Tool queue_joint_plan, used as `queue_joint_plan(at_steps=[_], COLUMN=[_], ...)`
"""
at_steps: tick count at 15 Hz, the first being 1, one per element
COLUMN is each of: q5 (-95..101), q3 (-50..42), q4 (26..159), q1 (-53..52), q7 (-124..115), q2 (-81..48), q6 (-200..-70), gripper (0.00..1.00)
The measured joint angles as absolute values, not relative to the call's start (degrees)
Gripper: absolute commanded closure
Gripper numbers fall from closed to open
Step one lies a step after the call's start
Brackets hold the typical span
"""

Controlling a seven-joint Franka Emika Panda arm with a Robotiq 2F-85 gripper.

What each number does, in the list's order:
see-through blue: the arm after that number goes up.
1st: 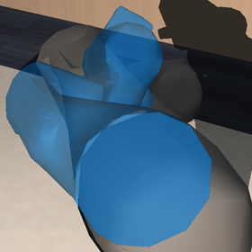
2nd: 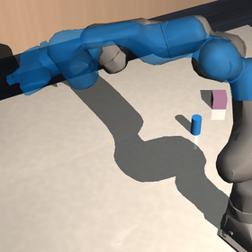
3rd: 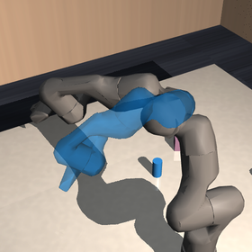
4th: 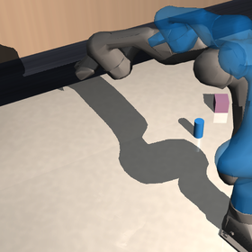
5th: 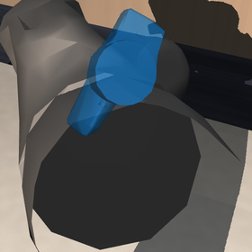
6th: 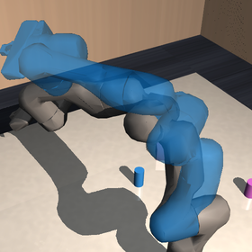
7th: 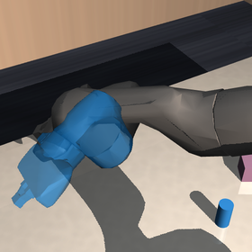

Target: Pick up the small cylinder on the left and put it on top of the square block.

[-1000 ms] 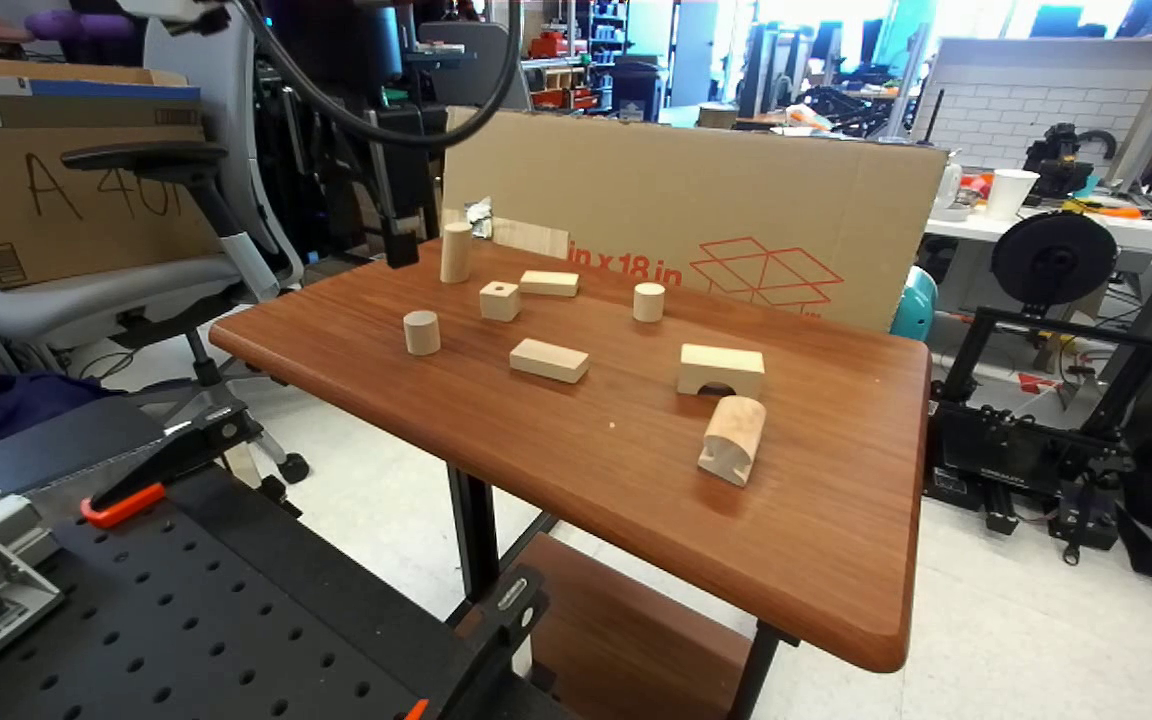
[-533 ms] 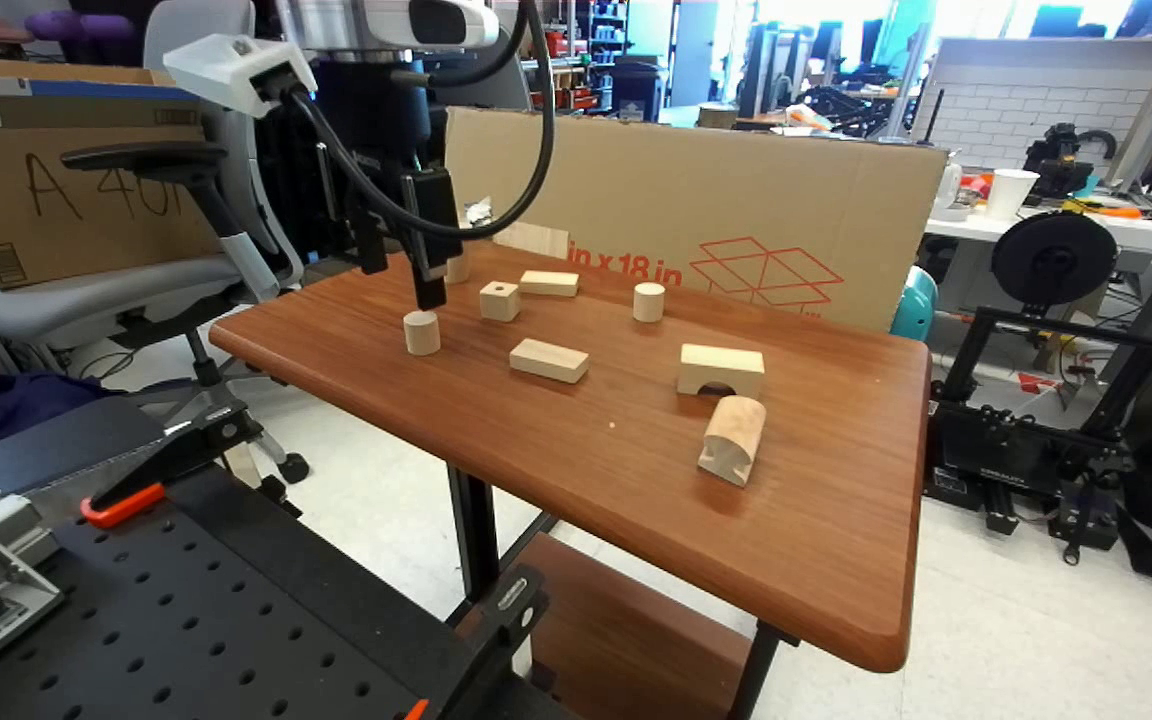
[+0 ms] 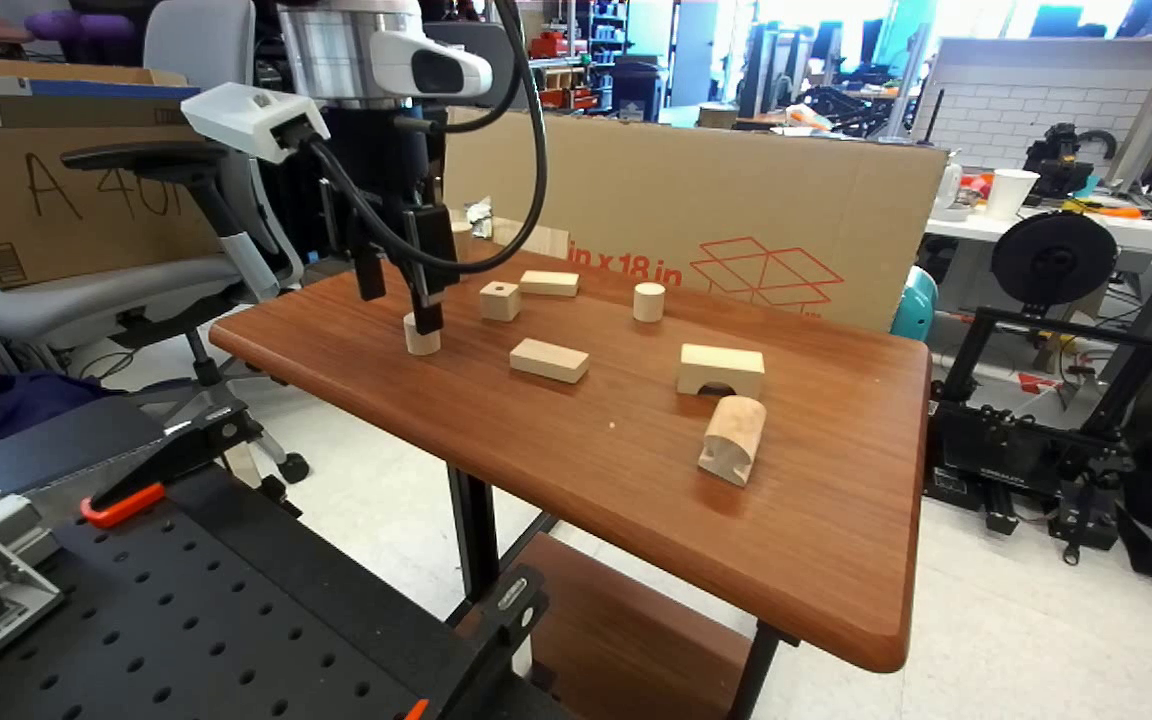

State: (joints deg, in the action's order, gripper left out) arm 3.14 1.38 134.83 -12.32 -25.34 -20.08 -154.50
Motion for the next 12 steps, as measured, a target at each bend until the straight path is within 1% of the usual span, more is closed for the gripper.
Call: queue_joint_plan(at_steps=[1,2,3,4,5,11,12], q5=[3.1,3.1,3.1,3.1,3.1,3.2,3.2], q3=[1.1,0.8,0.5,0.1,-0.3,-2.0,-2.1], q4=[134.5,134.1,133.7,133.4,133.1,131.6,131.4], q1=[-12.7,-13.0,-13.2,-13.5,-13.7,-14.8,-14.9], q7=[-25.3,-25.3,-25.3,-25.3,-25.4,-26.1,-26.5], q2=[-20.5,-20.9,-21.2,-21.6,-21.9,-23.3,-23.3], q6=[-154.5,-154.5,-154.5,-154.5,-154.5,-154.5,-154.4], gripper=[0.00,0.05,0.26,0.30,0.31,0.78,0.85])
